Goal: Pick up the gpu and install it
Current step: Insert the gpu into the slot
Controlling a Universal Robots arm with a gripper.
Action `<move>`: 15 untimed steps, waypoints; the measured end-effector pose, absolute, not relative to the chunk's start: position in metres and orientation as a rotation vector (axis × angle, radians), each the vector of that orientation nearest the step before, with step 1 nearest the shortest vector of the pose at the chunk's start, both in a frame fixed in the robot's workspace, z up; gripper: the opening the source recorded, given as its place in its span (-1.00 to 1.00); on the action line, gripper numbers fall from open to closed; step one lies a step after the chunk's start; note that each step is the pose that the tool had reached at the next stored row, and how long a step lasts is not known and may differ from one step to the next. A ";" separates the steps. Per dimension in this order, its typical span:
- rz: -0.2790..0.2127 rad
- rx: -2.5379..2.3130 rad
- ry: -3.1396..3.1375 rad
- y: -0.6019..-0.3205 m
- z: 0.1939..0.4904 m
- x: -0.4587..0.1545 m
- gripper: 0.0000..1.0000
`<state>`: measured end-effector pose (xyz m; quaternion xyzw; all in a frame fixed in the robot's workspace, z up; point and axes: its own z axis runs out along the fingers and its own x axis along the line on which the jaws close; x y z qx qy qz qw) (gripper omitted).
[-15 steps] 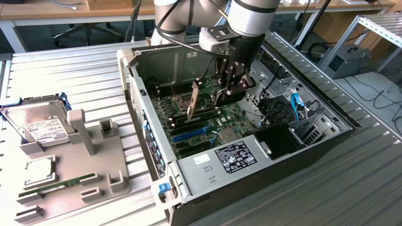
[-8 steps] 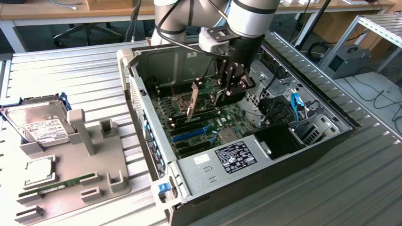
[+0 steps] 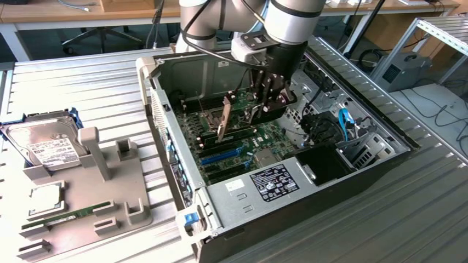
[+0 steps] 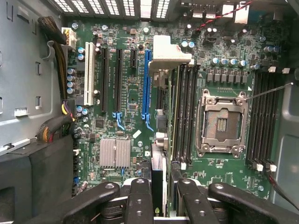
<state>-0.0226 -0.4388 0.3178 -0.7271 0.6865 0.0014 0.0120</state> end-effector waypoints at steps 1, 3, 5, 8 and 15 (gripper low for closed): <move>0.005 -2.267 2.140 -0.439 0.318 -0.023 -0.47; 0.004 -2.267 2.140 -0.439 0.317 -0.023 -0.47; 0.004 -2.267 2.140 -0.439 0.317 -0.023 -0.47; 0.005 -2.267 2.140 -0.439 0.316 -0.023 -0.47; 0.005 -2.267 2.140 -0.439 0.314 -0.023 -0.47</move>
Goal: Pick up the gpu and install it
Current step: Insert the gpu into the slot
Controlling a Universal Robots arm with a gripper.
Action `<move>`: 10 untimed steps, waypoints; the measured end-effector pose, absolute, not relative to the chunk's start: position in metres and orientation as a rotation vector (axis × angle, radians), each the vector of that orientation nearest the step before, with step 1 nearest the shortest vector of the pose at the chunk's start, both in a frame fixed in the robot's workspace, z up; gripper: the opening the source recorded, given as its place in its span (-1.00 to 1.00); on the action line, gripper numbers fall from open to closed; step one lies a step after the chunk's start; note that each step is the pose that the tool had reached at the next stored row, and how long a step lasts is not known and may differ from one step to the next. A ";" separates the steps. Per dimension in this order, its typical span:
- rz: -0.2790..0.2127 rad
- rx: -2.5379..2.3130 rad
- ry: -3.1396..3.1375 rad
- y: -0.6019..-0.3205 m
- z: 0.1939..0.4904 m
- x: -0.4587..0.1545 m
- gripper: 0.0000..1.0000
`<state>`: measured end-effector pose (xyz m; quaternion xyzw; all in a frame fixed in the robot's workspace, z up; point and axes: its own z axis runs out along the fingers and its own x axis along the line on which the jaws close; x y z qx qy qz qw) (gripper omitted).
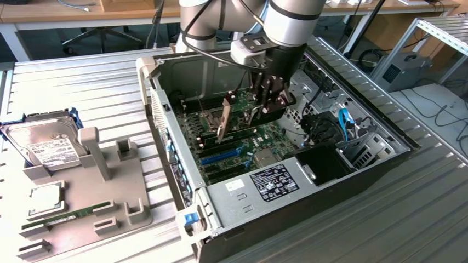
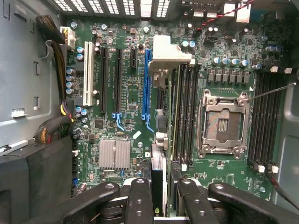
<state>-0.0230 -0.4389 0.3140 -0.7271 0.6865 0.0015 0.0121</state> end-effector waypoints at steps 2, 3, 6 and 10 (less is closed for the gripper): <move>0.004 -2.267 2.140 -0.439 0.314 -0.023 -0.47; 0.005 -2.267 2.140 -0.439 0.313 -0.023 -0.47; 0.004 -2.267 2.140 -0.439 0.313 -0.023 -0.47; 0.005 -2.267 2.140 -0.439 0.312 -0.023 -0.47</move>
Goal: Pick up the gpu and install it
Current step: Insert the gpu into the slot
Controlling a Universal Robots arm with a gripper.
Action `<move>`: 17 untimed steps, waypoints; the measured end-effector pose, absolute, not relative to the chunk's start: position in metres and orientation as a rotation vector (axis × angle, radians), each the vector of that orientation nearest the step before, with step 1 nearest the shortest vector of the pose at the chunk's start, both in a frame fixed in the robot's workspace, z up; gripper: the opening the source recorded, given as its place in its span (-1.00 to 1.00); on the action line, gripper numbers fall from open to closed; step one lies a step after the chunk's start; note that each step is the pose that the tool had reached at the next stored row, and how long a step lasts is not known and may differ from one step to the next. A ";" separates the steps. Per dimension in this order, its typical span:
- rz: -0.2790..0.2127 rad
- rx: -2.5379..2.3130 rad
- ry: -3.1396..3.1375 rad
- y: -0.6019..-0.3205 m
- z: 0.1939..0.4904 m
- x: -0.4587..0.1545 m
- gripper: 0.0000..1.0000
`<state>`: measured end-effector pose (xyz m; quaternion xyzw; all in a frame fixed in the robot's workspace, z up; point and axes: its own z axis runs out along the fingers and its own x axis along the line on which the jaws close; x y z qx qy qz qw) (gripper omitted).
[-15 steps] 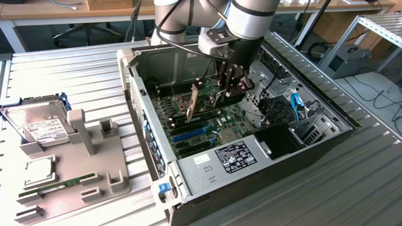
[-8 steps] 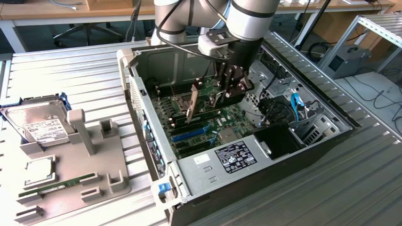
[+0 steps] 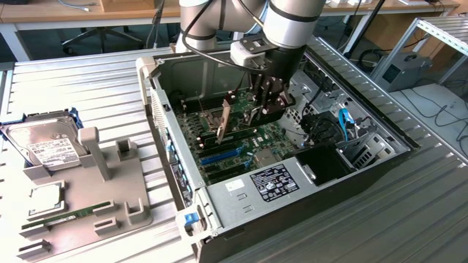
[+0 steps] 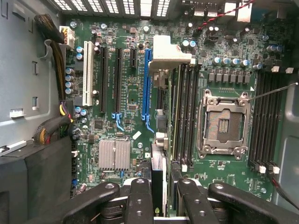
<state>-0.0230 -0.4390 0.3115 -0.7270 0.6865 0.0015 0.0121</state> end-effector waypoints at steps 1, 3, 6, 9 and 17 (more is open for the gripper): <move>0.005 -2.267 2.140 -0.439 0.311 -0.023 -0.47; 0.004 -2.267 2.140 -0.439 0.311 -0.023 -0.47; 0.004 -2.267 2.140 -0.439 0.310 -0.023 -0.47; 0.004 -2.267 2.140 -0.439 0.309 -0.023 -0.47; 0.004 -2.267 2.140 -0.439 0.307 -0.023 -0.47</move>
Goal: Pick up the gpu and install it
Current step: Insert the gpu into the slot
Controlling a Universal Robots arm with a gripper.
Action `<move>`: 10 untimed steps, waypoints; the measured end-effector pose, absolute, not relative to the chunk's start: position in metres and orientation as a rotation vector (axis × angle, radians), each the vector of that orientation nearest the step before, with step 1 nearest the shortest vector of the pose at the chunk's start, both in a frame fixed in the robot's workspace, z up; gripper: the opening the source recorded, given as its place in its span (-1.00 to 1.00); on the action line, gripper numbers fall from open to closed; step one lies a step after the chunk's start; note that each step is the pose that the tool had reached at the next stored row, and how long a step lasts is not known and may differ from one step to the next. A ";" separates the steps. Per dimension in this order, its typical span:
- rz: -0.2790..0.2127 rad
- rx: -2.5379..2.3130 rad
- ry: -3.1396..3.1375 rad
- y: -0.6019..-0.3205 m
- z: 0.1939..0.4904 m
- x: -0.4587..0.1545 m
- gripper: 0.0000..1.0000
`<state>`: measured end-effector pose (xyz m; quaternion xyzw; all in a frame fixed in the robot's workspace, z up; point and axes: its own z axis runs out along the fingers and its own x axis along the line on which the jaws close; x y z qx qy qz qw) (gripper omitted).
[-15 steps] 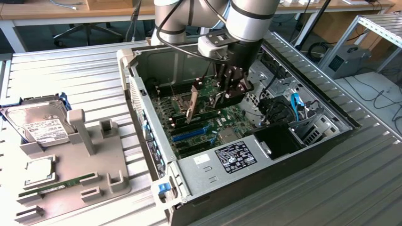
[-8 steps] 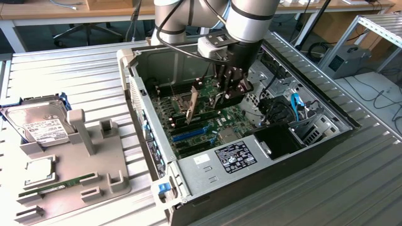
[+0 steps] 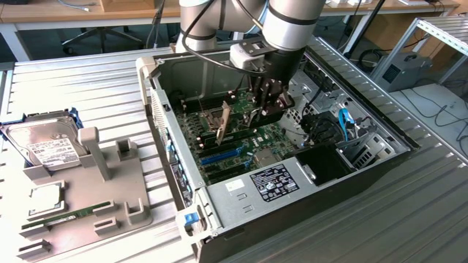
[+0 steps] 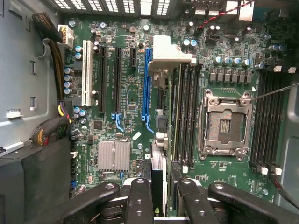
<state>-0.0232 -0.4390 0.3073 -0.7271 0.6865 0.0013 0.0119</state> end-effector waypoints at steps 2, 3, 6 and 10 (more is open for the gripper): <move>0.004 -2.267 2.140 -0.439 0.307 -0.023 -0.47; 0.004 -2.267 2.140 -0.439 0.307 -0.023 -0.47; 0.004 -2.267 2.140 -0.439 0.306 -0.023 -0.47; 0.004 -2.267 2.140 -0.439 0.305 -0.023 -0.47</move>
